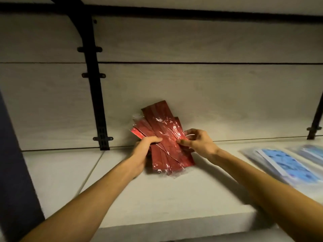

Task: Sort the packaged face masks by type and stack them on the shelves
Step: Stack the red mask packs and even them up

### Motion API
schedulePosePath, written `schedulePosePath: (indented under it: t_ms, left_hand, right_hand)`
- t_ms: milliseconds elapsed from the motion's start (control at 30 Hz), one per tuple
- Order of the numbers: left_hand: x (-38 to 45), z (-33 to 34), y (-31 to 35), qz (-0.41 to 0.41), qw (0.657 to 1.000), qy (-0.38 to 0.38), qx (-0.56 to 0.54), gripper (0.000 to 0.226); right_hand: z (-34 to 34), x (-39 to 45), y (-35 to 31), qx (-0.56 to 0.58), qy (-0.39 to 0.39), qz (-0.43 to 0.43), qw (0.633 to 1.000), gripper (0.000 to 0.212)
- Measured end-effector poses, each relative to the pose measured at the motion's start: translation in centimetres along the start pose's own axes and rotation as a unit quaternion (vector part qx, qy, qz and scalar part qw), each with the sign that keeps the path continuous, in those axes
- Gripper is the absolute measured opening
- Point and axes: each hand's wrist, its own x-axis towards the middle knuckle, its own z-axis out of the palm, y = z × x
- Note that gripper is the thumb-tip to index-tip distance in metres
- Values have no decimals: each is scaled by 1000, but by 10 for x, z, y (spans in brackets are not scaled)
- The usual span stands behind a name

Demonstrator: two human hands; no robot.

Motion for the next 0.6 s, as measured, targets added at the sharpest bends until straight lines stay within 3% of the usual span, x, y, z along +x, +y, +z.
schedulePosePath:
  t_ms: [133, 300, 367, 600]
  left_hand:
    - [9, -6, -3, -4, 1000, 11, 3, 44]
    - [8, -8, -2, -11, 999, 24, -38, 44]
    - [6, -6, -1, -21, 997, 27, -63, 42]
    - [-1, 3, -4, -9, 996, 43, -78, 44]
  right_hand:
    - [-11, 6, 6, -8, 0, -11, 1000, 17]
    - [-33, 13, 0, 8, 147, -85, 985, 20]
    - [-36, 12, -3, 35, 172, -94, 980, 22]
    - [-23, 6, -5, 10, 107, -88, 990, 10]
